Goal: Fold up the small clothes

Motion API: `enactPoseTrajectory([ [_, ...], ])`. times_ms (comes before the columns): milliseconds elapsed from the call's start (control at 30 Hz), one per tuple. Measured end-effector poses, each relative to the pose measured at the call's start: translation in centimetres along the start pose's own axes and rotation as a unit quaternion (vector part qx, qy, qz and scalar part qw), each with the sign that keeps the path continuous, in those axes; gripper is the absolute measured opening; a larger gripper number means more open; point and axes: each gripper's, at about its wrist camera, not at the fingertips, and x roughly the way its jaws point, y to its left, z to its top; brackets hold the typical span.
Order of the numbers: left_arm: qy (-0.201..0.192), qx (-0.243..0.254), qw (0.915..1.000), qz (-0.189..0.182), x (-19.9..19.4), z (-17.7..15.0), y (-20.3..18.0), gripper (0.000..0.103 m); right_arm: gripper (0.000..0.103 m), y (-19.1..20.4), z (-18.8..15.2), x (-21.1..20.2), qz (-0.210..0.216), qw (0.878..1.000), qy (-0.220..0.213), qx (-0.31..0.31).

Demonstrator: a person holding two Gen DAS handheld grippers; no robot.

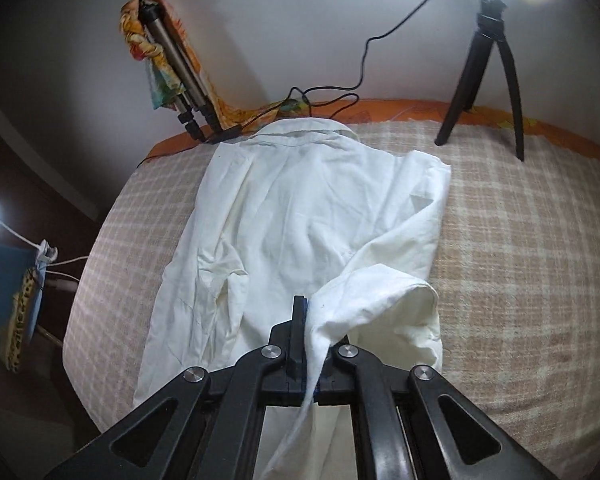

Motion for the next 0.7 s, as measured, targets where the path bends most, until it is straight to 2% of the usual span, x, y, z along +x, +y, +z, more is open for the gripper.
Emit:
enactPoseTrajectory([
  [200, -0.006, -0.018, 0.9998, 0.008, -0.7, -0.6, 0.6, 0.007, 0.0, 4.5, 0.8, 2.6, -0.033, 0.997, 0.031, -0.056],
  [267, -0.004, -0.027, 0.9996, 0.009, -0.8, -0.7, 1.2, 0.007, 0.006, 5.1, 0.9, 2.8, -0.032, 0.996, 0.044, -0.069],
  [300, -0.004, -0.03, 0.9995, 0.009, -0.8, -0.7, 1.3, 0.007, 0.013, 4.9, 1.1, 2.4, -0.026, 0.997, 0.045, -0.064],
  [333, -0.005, -0.032, 0.9994, 0.009, -0.9, -0.7, 1.6, 0.007, 0.025, 4.3, 1.2, 1.6, -0.012, 0.998, 0.036, -0.053],
  [367, -0.006, -0.033, 0.9994, 0.009, -1.1, -0.6, 1.7, 0.007, 0.029, 3.8, 1.3, 0.7, -0.001, 0.999, 0.027, -0.045],
  [467, -0.005, -0.028, 0.9996, 0.004, -1.1, -0.6, 1.6, 0.007, 0.03, 1.3, 0.9, -2.3, 0.02, 1.0, -0.002, -0.021],
  [500, -0.004, -0.024, 0.9997, 0.002, -1.0, -0.6, 1.5, 0.007, 0.032, 0.3, 0.8, -3.0, 0.01, 1.0, -0.011, -0.013],
  [567, 0.0, -0.021, 0.9998, -0.002, -0.9, -0.7, 1.4, 0.007, 0.046, -1.2, 0.7, -3.7, -0.017, 1.0, -0.019, -0.001],
  [600, 0.002, -0.018, 0.9998, -0.002, -0.8, -0.7, 1.2, 0.007, 0.049, -2.0, 0.5, -3.9, -0.023, 0.999, -0.021, 0.006],
  [700, 0.004, -0.018, 0.9998, -0.001, -0.8, -0.8, 1.4, 0.007, 0.049, -3.7, -0.1, -4.5, -0.028, 0.999, -0.025, 0.019],
])
